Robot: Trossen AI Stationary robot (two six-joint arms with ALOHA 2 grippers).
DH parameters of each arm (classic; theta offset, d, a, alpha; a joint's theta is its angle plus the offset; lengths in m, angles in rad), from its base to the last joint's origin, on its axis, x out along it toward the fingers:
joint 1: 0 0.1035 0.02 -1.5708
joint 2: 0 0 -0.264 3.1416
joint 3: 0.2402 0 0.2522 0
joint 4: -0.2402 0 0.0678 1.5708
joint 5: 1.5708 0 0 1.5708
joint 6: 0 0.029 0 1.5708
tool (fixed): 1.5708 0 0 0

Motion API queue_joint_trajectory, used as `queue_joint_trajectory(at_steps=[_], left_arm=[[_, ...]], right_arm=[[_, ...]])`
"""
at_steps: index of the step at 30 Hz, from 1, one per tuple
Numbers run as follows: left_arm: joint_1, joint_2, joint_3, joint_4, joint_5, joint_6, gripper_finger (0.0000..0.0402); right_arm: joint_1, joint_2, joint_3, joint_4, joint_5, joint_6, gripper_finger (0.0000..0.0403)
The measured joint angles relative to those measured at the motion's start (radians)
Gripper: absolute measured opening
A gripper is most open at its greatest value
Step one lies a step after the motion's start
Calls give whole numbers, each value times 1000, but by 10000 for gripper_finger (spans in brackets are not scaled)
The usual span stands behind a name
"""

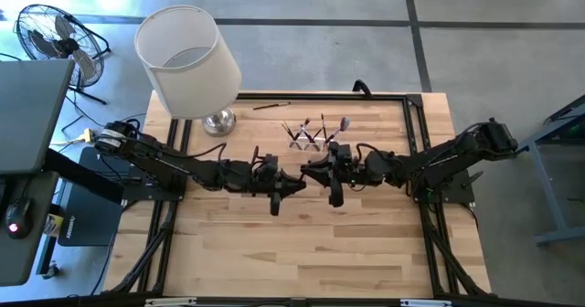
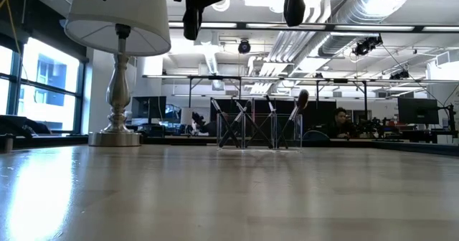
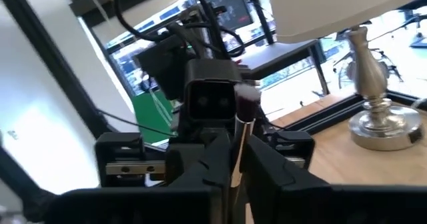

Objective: Put items in baskets/containers
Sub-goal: Put the blush brush into the transparent organizer

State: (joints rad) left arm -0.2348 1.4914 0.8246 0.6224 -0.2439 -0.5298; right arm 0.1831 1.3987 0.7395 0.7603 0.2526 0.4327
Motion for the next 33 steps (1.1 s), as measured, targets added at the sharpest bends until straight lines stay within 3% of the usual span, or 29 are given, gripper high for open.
queue_joint_trajectory(at_steps=[5, 12, 21, 28, 33], left_arm=[[-1, 0, 0, -3, 0, 9, 32], [-1, 0, 0, -56, -2, 6, 96], [-1, -68, 0, -280, -3, 26, 148], [0, -183, -2, -541, -200, 25, 149], [27, -219, -1, -605, -256, 25, 149]], right_arm=[[0, 0, 0, 0, -13, 4, 21], [-1, 0, 0, -49, -9, 8, 13], [0, -20, -1, -338, 92, 132, 29], [-18, -85, -1, -535, 232, 152, 13], [-136, -103, -1, -607, 293, 62, 18]])
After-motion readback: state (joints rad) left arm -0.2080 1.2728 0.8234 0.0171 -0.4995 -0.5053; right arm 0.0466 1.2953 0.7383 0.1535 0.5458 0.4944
